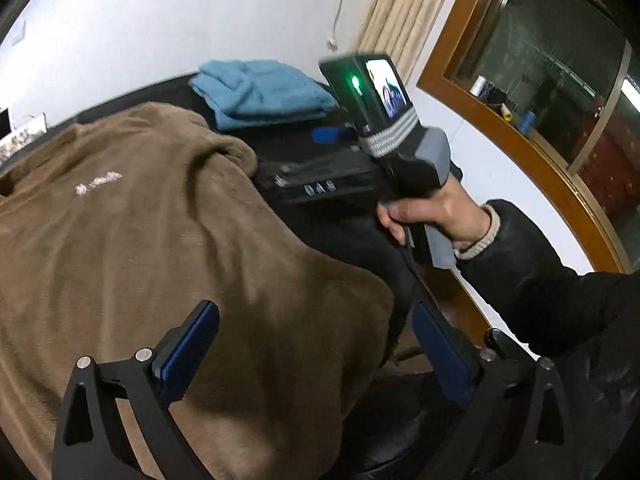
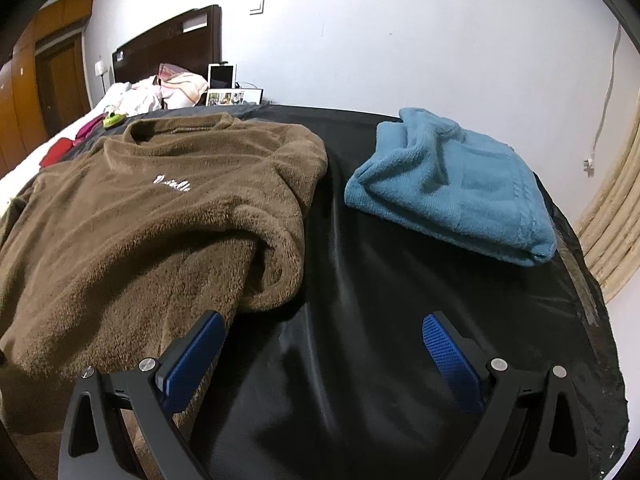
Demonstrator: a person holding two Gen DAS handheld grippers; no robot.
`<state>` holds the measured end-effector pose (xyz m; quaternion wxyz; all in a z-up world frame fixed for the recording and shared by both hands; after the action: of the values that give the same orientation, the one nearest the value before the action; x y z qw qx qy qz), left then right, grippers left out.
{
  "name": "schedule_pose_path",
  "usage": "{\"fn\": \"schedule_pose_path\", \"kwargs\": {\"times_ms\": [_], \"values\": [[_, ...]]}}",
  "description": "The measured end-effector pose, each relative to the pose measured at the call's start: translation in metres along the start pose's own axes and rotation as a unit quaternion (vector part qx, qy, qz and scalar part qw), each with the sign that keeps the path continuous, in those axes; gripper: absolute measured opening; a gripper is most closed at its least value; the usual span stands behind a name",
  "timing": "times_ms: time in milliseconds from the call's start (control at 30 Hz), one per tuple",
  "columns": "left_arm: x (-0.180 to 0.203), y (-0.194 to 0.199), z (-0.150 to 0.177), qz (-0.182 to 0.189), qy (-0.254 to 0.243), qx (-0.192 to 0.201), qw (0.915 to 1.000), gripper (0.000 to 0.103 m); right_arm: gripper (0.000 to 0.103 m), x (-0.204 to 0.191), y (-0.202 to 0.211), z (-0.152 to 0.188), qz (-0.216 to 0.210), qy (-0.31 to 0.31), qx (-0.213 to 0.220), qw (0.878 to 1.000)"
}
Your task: Fold clothes
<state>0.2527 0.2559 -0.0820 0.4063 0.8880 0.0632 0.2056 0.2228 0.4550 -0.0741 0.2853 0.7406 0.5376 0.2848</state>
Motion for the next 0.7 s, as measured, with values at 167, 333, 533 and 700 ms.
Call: {"fn": "schedule_pose_path", "kwargs": {"times_ms": [167, 333, 533, 700], "values": [[0.001, -0.025, 0.011, 0.003, 0.017, -0.030, 0.9994, 0.099, 0.101, -0.002, 0.000, -0.003, -0.009, 0.001, 0.008, 1.000], [-0.001, -0.040, 0.019, -0.011, 0.023, -0.046, 0.9986, 0.085, 0.101, -0.001, 0.000, -0.006, -0.013, -0.007, 0.013, 1.000], [-0.034, -0.027, 0.018, -0.016, 0.105, -0.029, 0.9939, 0.019, 0.101, 0.003, 0.003, -0.009, -0.012, -0.017, 0.021, 1.000], [-0.075, 0.043, -0.001, -0.038, 0.157, 0.074, 0.9841, 0.017, 0.101, 0.003, 0.006, -0.010, -0.005, -0.011, 0.025, 1.000]]}}
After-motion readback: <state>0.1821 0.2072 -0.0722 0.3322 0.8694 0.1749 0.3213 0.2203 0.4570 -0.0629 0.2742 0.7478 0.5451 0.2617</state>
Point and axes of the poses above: each gripper's, at about its wrist camera, not at the fingertips, and y roughly against the way its jaws point, x to its right, z to its underside, the point moved 8 cm from there along -y, roughly the way its jaws point, and after that the axes turned 2 degrees about y, right-handed, at the moved point
